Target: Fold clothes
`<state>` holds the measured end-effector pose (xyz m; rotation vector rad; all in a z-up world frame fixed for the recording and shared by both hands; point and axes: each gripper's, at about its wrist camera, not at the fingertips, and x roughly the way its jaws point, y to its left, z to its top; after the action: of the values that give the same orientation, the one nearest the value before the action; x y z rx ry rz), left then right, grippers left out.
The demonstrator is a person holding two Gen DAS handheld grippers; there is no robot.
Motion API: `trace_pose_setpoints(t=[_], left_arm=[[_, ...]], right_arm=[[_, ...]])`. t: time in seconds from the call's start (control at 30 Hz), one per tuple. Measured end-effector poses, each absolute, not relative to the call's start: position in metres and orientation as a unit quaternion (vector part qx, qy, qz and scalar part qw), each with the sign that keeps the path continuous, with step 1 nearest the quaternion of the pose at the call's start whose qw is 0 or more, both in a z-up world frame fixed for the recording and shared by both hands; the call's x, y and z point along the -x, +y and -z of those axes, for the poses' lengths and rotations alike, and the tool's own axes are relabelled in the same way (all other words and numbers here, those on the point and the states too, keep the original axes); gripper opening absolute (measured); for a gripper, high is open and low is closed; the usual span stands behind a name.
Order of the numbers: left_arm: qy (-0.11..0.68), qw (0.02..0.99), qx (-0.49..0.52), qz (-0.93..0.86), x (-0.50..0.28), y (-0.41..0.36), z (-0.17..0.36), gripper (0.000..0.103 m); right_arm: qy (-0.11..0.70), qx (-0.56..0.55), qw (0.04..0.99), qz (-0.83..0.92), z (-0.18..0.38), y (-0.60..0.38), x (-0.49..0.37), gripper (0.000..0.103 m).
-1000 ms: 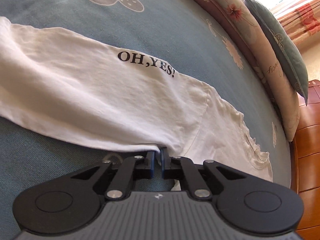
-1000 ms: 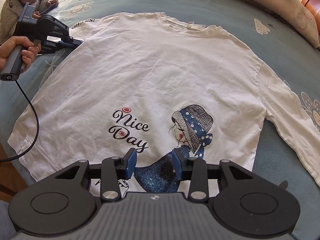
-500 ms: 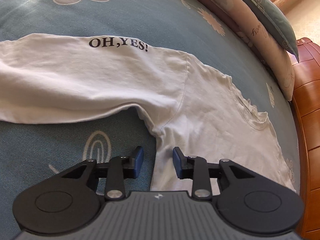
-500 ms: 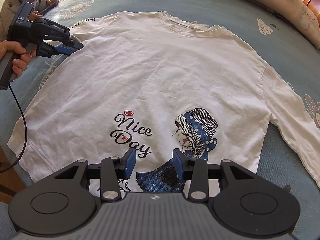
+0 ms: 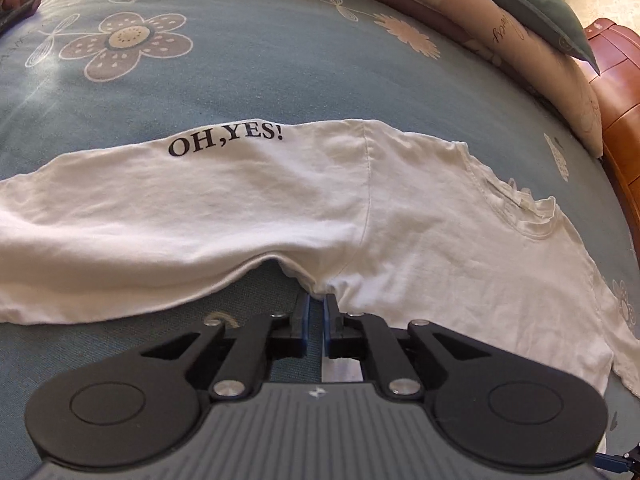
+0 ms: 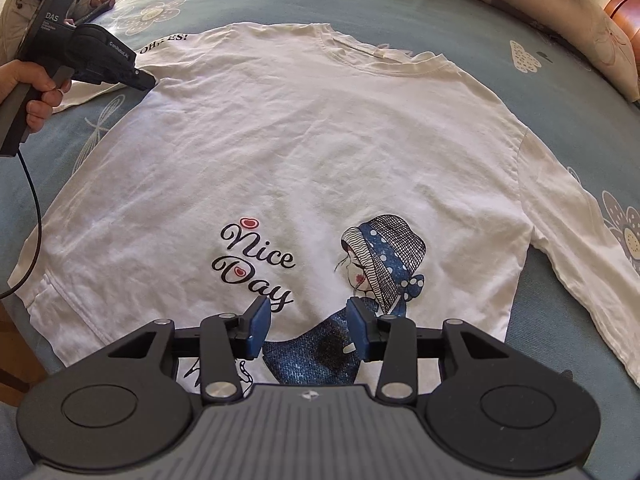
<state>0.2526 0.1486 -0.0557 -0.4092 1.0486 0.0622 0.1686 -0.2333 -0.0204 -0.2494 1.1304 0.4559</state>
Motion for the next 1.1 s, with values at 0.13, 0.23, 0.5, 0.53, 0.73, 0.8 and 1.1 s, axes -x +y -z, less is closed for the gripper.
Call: trace_pose_setpoints(t=[0.13,0.23,0.5,0.53,0.73,0.8,1.1], left_arm=[[0.509,0.836,0.203,-0.031,-0.234,0.142,0.067,0.01],[0.498,0.844,0.197,-0.037,-0.22,0.133,0.064,0.01],[0.507,0.844,0.164,-0.064,-0.171,0.11,0.063,0.014],[0.51,0.844,0.156,-0.065,-0.168,0.105,0.062,0.015],[0.536,0.837,0.11,-0.019,-0.154,0.077,0.058,0.025],[0.535,0.837,0.113,-0.016,-0.154,0.079,0.055,0.026],[0.48,0.848,0.215,-0.074,-0.174,0.133,0.055,0.036]], right_arm=[[0.532,0.104,0.813,-0.211,0.021,-0.235,-0.169,0.046],[0.528,0.113,0.813,-0.216,0.02,-0.233,-0.168,0.047],[0.531,0.106,0.812,-0.218,0.02,-0.232,-0.17,0.048],[0.53,0.107,0.812,-0.219,0.02,-0.231,-0.17,0.048],[0.531,0.112,0.809,-0.225,0.022,-0.223,-0.171,0.048],[0.53,0.114,0.809,-0.228,0.021,-0.22,-0.172,0.048],[0.531,0.105,0.811,-0.221,0.022,-0.219,-0.171,0.049]])
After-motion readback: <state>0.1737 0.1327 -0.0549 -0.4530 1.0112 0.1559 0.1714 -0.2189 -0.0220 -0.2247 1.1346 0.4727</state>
